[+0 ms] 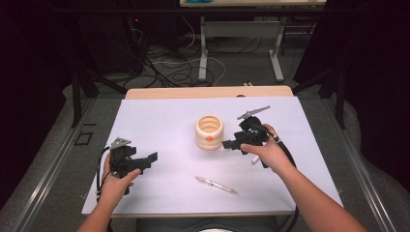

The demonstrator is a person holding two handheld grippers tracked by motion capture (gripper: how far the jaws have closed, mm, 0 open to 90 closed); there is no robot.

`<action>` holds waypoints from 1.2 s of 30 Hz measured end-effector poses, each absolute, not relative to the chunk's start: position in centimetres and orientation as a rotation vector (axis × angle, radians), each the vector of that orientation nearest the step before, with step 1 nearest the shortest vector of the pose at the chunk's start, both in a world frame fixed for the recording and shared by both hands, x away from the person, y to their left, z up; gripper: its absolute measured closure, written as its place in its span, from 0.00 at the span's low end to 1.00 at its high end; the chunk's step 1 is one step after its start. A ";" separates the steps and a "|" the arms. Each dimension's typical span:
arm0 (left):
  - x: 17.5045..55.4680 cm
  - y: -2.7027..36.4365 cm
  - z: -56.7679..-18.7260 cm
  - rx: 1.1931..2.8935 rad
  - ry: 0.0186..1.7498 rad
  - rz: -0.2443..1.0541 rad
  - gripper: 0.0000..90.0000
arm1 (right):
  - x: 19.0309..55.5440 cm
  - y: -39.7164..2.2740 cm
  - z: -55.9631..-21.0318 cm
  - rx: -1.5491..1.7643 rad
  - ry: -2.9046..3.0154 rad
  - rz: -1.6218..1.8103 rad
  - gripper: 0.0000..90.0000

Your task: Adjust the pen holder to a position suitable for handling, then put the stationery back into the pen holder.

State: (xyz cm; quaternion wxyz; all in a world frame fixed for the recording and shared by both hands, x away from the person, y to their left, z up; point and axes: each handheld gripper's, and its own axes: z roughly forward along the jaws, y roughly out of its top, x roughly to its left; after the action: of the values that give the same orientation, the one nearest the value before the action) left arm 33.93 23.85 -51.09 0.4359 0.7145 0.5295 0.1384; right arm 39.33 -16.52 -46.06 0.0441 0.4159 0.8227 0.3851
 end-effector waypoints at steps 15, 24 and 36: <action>33.2 22.4 -50.6 1.798 1.312 0.329 0.10 | 35.5 -16.5 -48.4 1.124 2.509 1.222 0.18; 32.8 21.7 -50.2 1.813 1.295 0.356 0.17 | 34.8 -16.7 -48.1 1.078 2.555 1.142 0.19; 32.6 21.4 -49.8 1.846 1.277 0.394 0.18 | 33.4 -15.7 -48.0 0.900 2.684 1.001 0.40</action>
State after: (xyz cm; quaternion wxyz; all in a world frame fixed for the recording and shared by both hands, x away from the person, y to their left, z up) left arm 32.59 21.39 -49.76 0.4180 0.7359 0.5089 0.1572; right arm 33.36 -15.66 -47.98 0.0694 0.2990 0.8917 0.3326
